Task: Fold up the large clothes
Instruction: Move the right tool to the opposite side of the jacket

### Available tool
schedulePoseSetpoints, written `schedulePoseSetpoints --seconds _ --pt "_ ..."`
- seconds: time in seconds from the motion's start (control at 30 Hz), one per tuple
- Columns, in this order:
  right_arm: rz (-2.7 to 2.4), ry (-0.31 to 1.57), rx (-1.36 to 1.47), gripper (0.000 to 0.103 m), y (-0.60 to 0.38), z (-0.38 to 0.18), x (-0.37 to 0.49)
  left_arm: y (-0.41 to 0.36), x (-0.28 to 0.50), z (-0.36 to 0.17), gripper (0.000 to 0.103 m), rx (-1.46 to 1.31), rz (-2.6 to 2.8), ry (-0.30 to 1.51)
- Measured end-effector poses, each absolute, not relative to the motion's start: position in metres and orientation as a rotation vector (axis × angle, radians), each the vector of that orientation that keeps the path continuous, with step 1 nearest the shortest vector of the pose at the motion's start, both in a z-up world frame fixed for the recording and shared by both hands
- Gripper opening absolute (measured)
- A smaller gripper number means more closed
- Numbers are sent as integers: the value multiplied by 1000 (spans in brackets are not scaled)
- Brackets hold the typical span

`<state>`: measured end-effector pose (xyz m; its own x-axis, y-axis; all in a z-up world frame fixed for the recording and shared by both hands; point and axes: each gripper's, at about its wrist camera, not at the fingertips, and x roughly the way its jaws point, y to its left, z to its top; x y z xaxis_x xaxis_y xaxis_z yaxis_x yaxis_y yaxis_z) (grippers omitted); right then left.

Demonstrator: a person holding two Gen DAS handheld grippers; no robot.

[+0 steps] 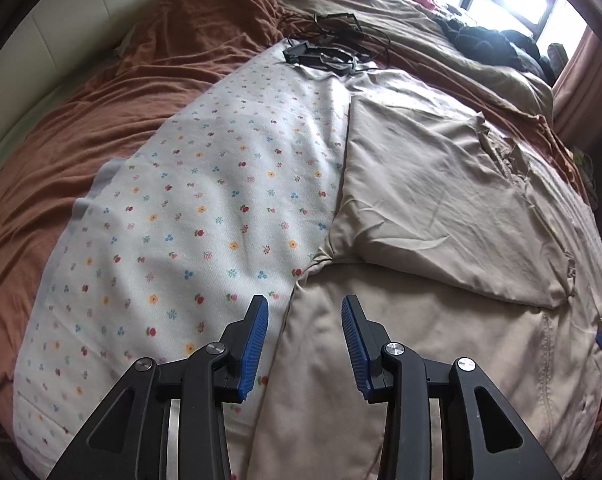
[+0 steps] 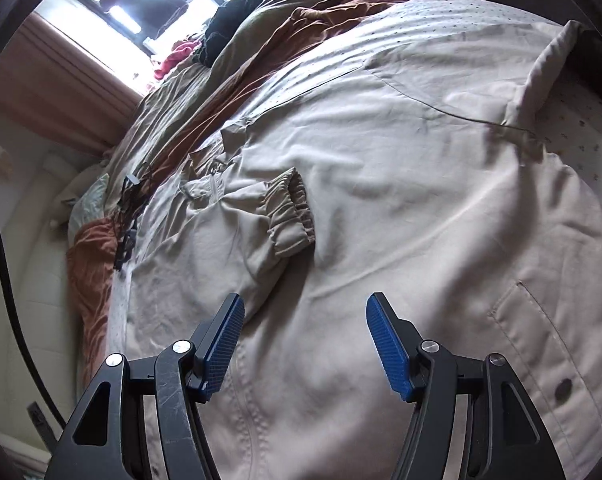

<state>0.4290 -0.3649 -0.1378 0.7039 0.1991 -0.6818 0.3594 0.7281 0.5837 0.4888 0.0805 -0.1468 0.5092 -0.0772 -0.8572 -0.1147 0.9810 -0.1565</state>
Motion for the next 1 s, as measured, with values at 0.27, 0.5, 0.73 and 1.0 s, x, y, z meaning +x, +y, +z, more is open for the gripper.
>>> schedulePoseSetpoints --seconds 0.27,0.5,0.73,1.0 --pt "-126 777 674 82 -375 -102 362 70 438 -100 59 -257 -31 956" --pt "-163 730 684 95 -406 -74 301 55 393 -62 71 -277 -91 883" --pt "-213 656 668 95 -447 -37 242 28 362 -31 78 -298 -147 828" --pt "-291 595 622 95 -499 -20 208 -24 346 -15 79 -283 -221 810"
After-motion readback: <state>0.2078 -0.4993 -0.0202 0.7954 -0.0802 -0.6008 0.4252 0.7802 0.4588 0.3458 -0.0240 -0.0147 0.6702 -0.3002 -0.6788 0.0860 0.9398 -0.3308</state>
